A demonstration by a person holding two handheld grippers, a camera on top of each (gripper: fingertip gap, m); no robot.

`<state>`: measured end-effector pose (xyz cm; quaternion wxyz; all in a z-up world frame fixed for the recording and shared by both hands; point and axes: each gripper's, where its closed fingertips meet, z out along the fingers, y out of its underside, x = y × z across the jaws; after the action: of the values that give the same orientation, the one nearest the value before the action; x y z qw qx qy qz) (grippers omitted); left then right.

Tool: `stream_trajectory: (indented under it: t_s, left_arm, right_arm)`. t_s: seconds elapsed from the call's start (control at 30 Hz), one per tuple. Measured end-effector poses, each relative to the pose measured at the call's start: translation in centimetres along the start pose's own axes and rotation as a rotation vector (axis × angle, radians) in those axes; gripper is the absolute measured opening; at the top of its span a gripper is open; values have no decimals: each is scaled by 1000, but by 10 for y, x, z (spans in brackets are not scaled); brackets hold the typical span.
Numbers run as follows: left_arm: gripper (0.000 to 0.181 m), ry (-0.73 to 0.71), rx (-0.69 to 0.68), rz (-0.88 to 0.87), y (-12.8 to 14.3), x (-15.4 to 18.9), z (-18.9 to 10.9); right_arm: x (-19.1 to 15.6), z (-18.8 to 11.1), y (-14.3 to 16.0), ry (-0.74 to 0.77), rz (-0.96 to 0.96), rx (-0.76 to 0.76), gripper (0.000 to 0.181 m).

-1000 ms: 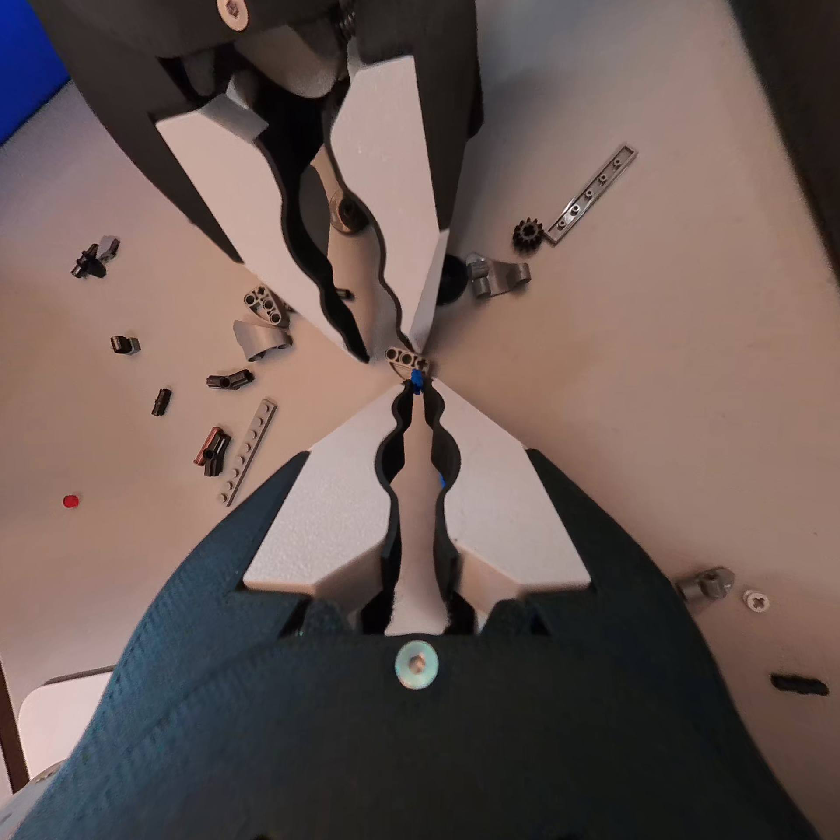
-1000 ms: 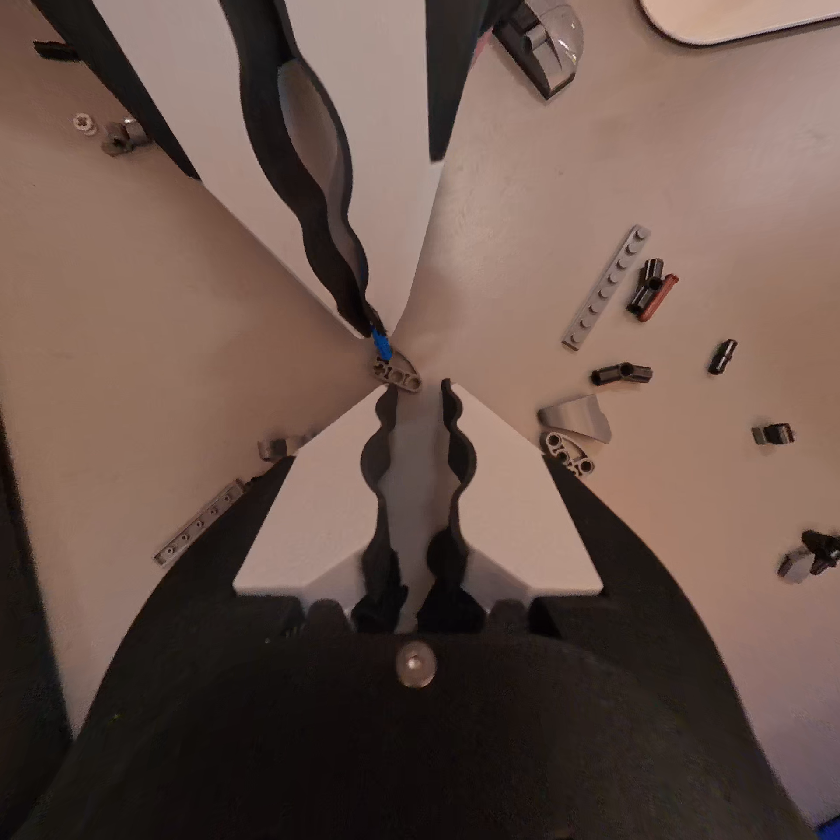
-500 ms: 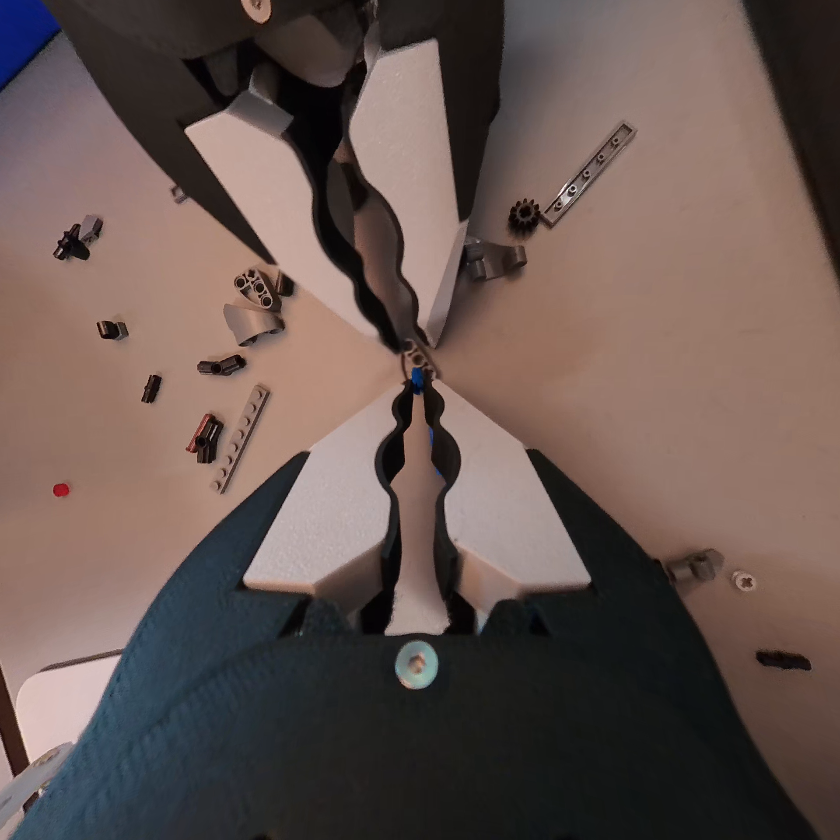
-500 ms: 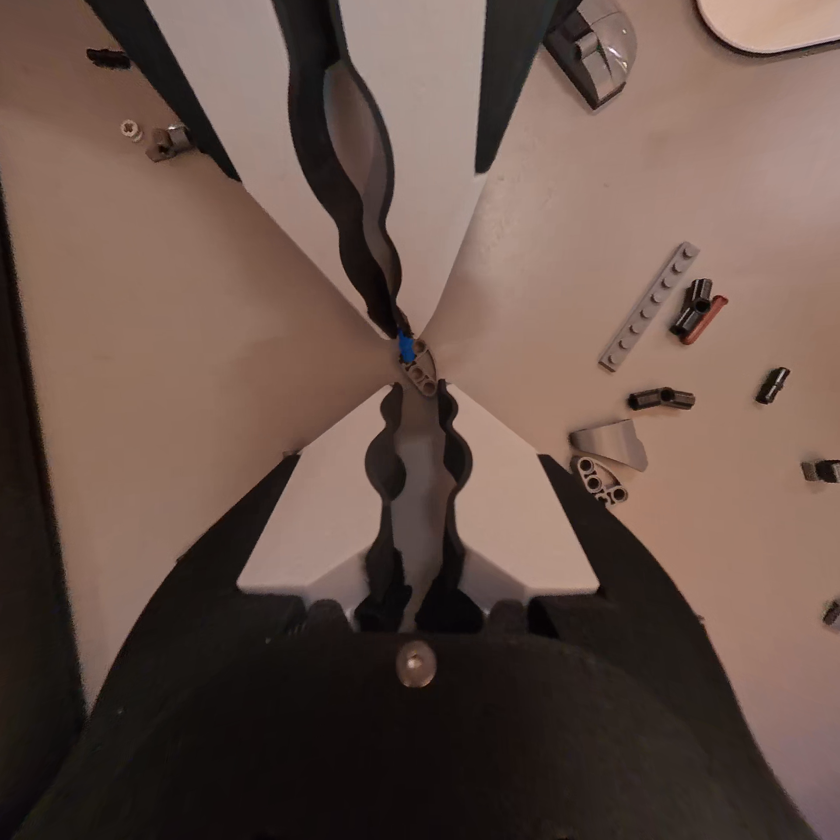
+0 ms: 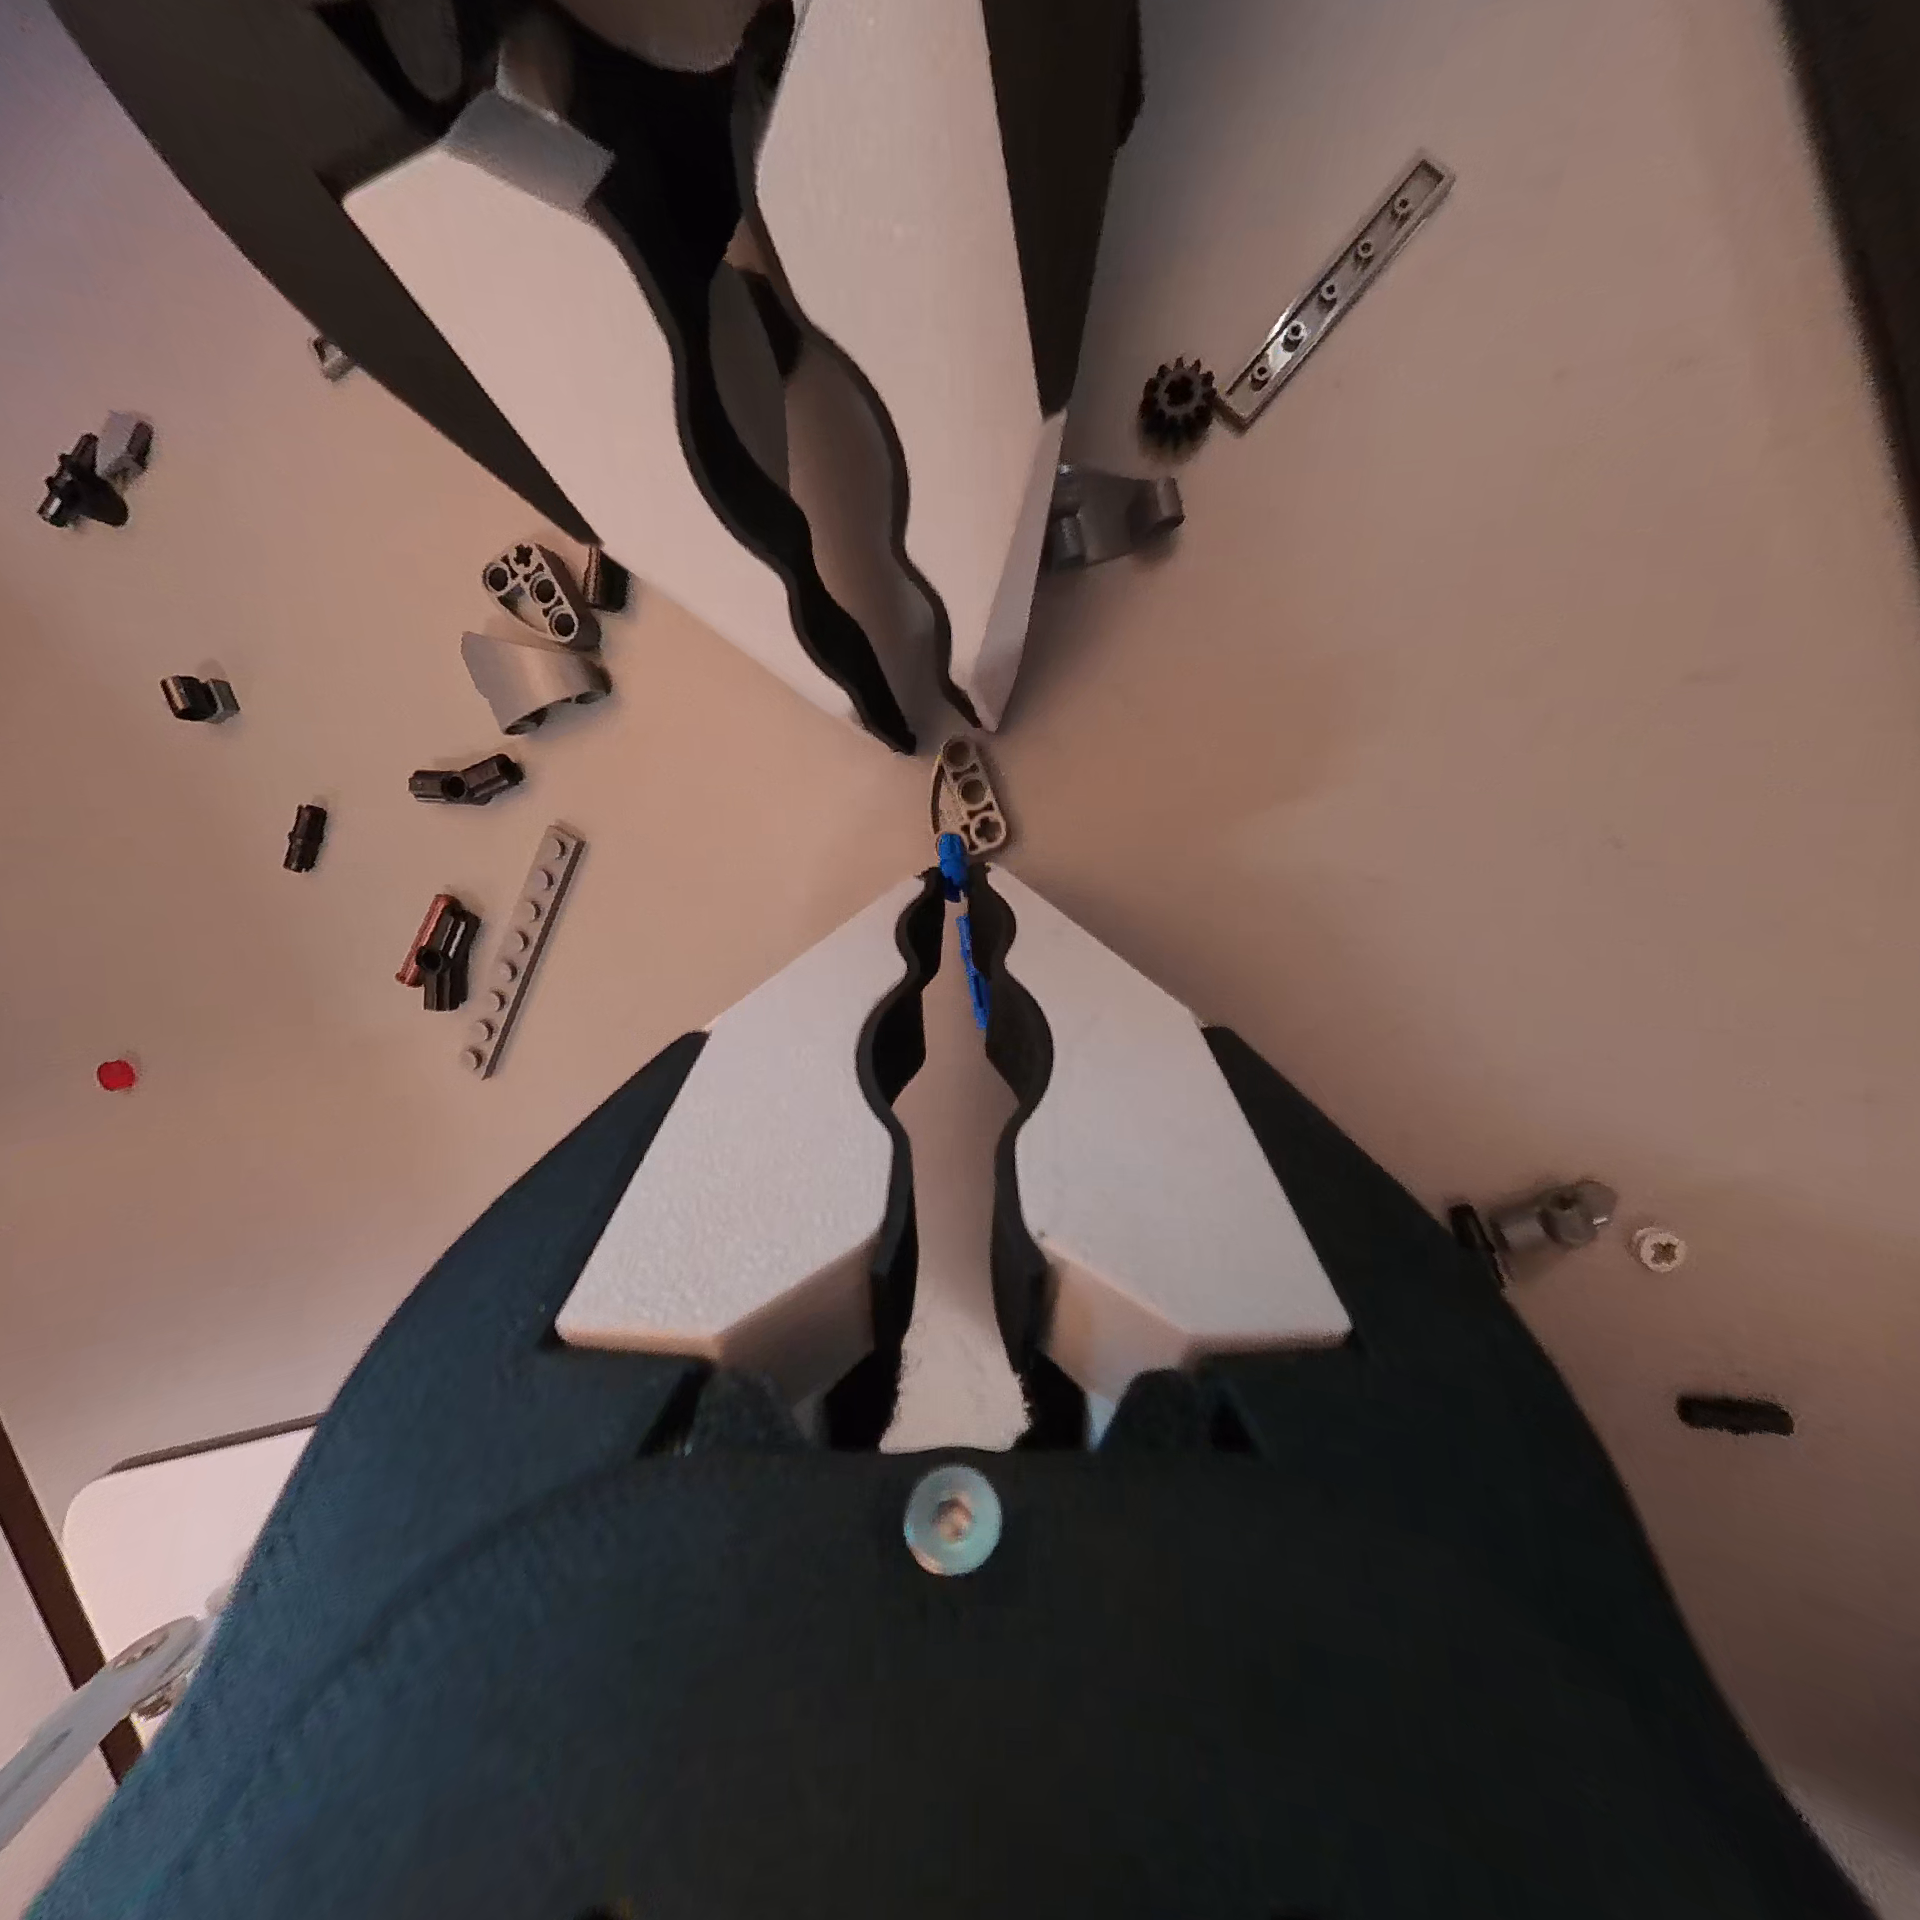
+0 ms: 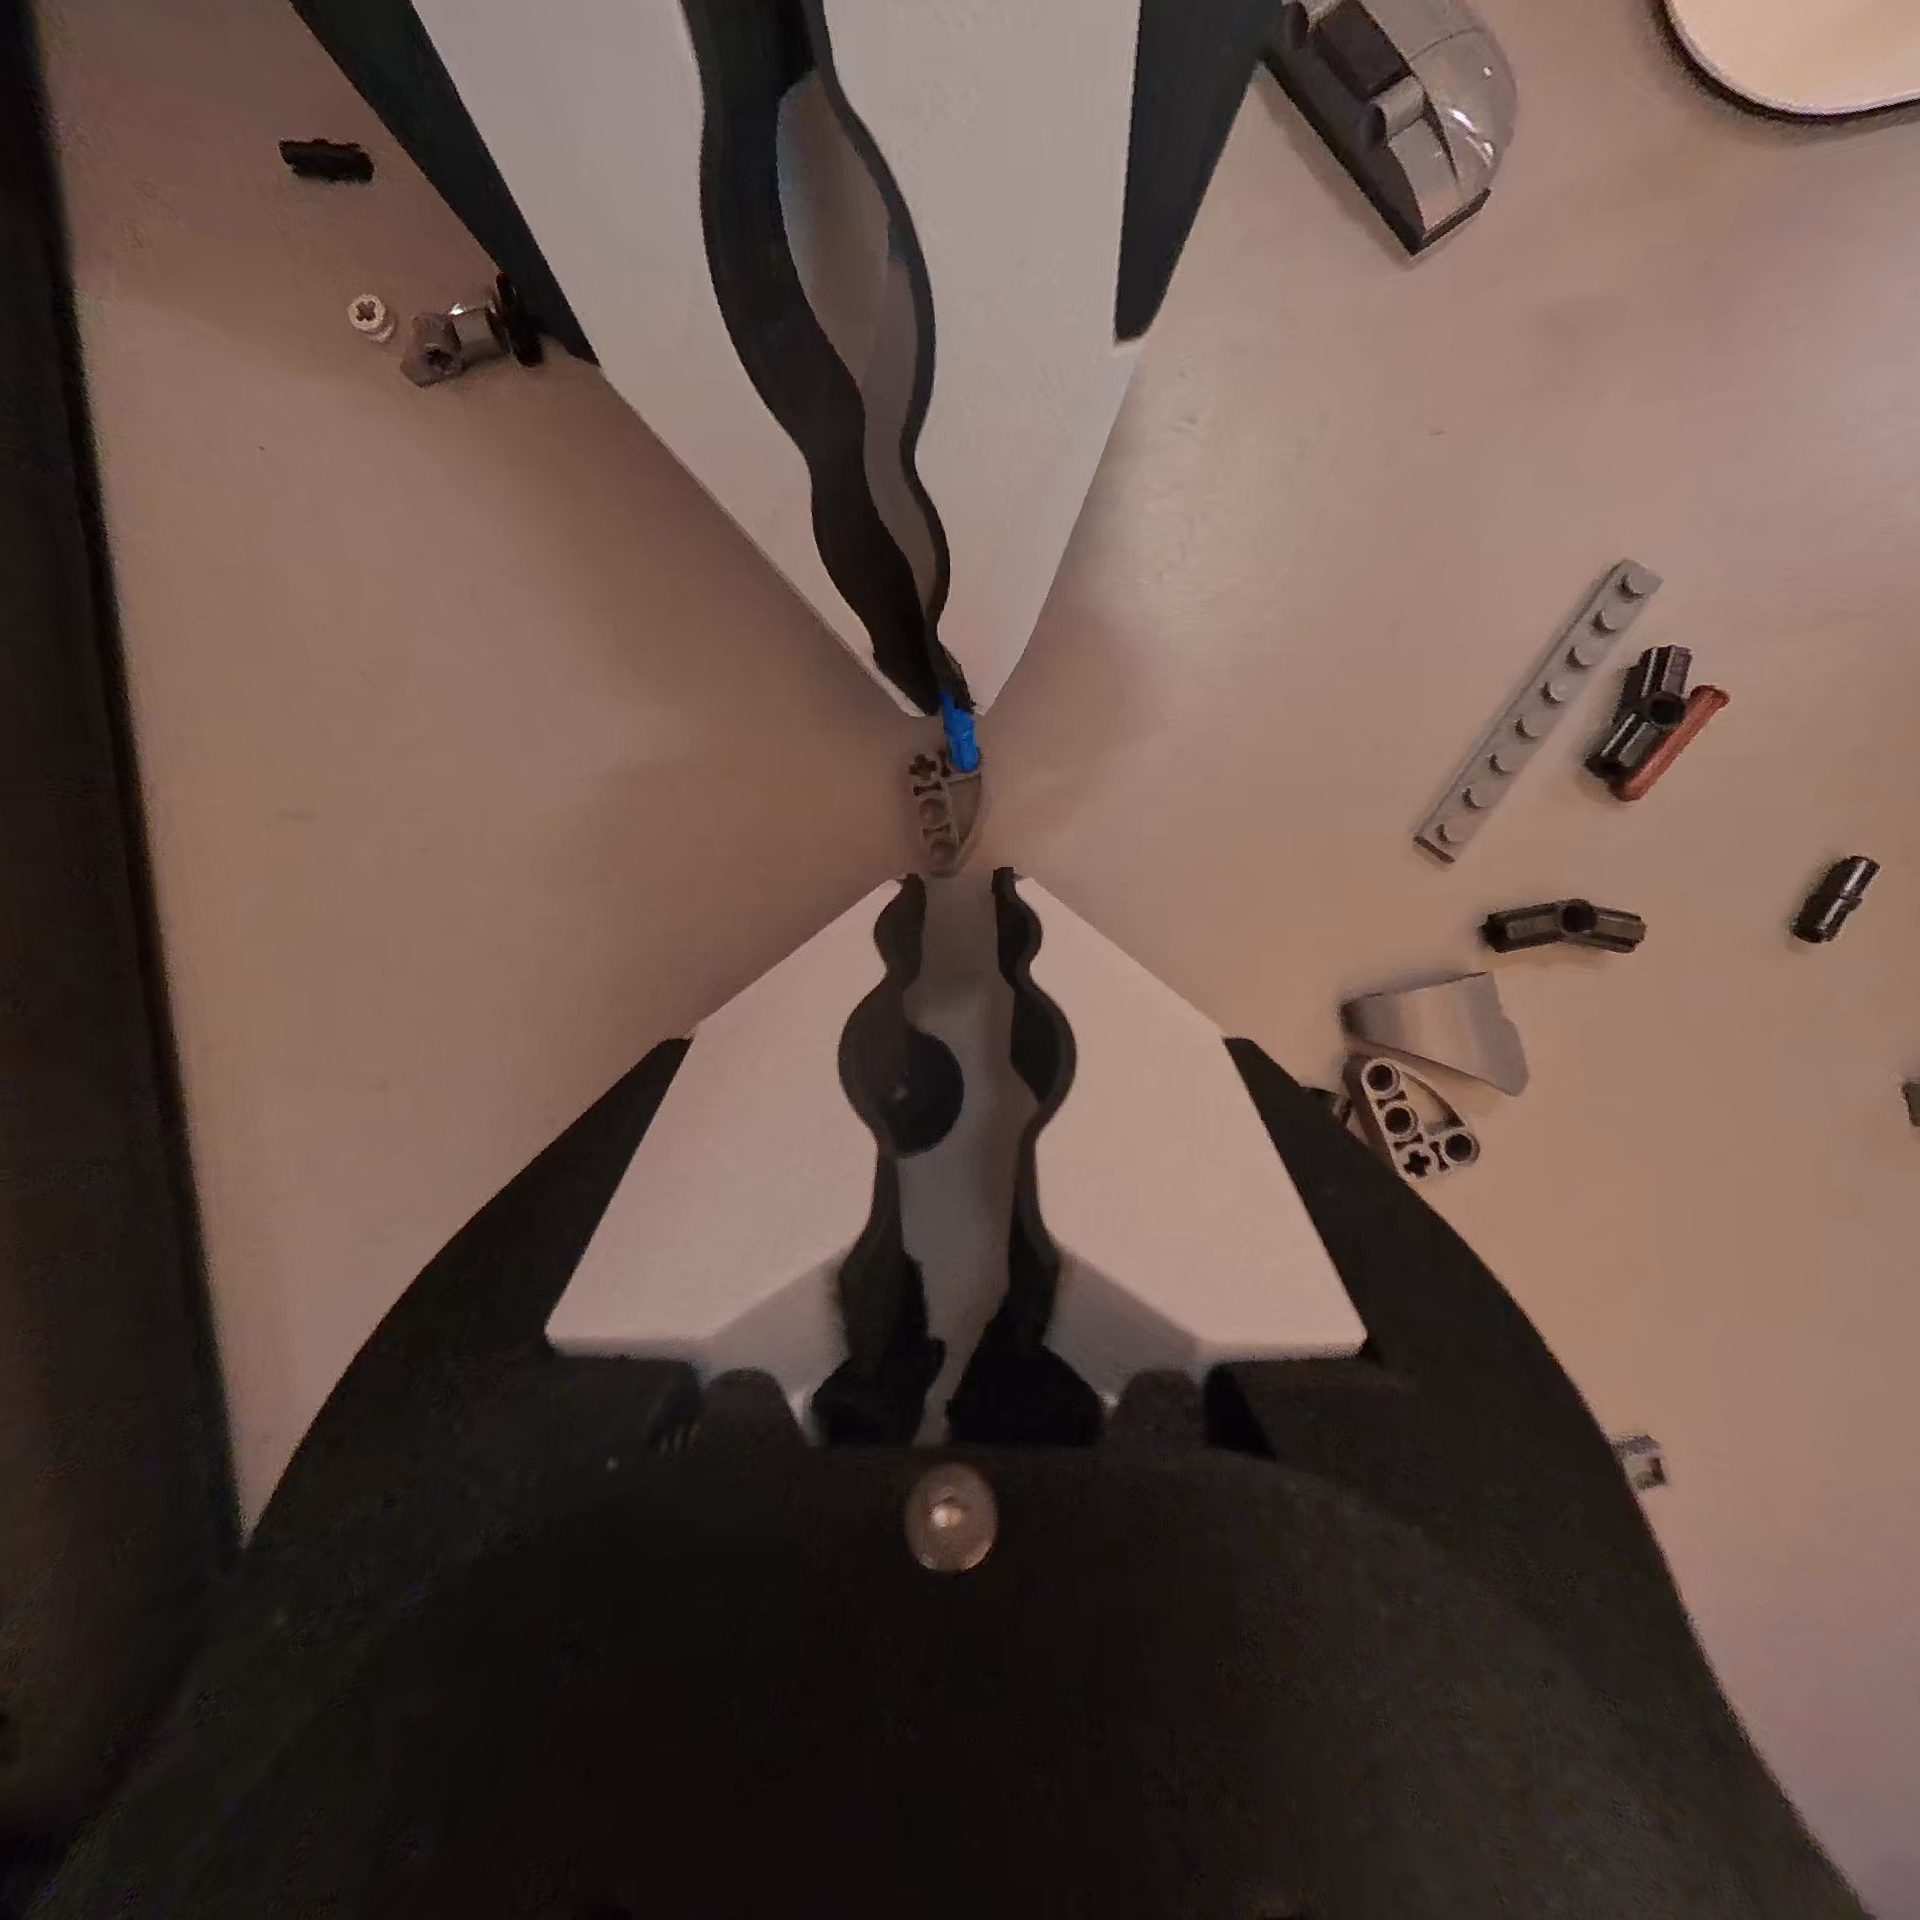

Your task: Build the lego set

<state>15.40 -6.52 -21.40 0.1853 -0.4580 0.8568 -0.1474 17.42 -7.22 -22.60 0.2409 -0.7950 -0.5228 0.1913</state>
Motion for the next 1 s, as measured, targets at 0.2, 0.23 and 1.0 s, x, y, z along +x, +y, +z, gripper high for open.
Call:
stream_trajectory:
  t_s: [0.2, 0.23, 1.0]
  left_arm:
    - [2, -11, -23, 11, 1, 0, 1]
    - [2, -10, -24, 12, 1, 0, 1]
    - [2, -19, -77, 50, -1, 5, -2]
  right_arm:
    - [-1, 1, -1, -2, -4, 0, 11]
    - [-1, 1, -1, -2, -5, -1, 11]
    - [1, 1, 0, -6, 10, 8, 12]
